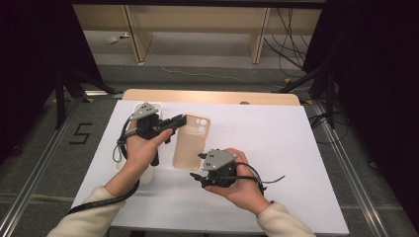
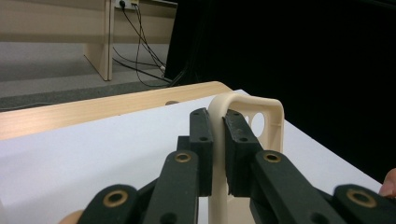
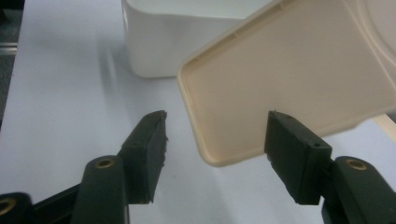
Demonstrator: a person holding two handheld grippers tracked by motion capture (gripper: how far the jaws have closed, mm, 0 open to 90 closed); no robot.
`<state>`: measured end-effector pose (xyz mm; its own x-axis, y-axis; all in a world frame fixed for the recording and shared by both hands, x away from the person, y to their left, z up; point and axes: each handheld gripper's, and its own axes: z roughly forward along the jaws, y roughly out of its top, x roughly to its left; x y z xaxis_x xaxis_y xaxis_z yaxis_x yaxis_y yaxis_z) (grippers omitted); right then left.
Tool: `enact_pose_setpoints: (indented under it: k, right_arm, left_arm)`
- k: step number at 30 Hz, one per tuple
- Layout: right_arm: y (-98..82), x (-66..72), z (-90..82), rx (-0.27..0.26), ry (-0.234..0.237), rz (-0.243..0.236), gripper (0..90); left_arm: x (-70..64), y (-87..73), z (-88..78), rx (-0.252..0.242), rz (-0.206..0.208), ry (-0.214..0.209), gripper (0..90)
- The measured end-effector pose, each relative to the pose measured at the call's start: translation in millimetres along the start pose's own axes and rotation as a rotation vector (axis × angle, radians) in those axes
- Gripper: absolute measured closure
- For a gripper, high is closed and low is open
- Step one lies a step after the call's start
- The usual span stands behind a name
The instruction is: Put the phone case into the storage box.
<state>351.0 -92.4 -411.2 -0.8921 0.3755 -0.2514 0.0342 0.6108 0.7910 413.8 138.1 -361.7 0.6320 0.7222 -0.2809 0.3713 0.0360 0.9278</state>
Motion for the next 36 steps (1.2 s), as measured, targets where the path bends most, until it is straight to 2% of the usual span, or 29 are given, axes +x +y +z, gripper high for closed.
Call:
enact_pose_setpoints:
  k: [18,36]
  right_arm:
    - [-19.7,-7.9,-12.2,-0.037,-0.009,0.129,26.4]
    - [-31.2,-14.5,-26.5,-0.063,-0.055,0.172,23.8]
  left_arm:
    - [6.8,9.7,-16.7,-0.035,-0.002,0.022,82.9]
    - [15.7,19.1,-29.4,-0.077,-0.012,0.041,82.9]
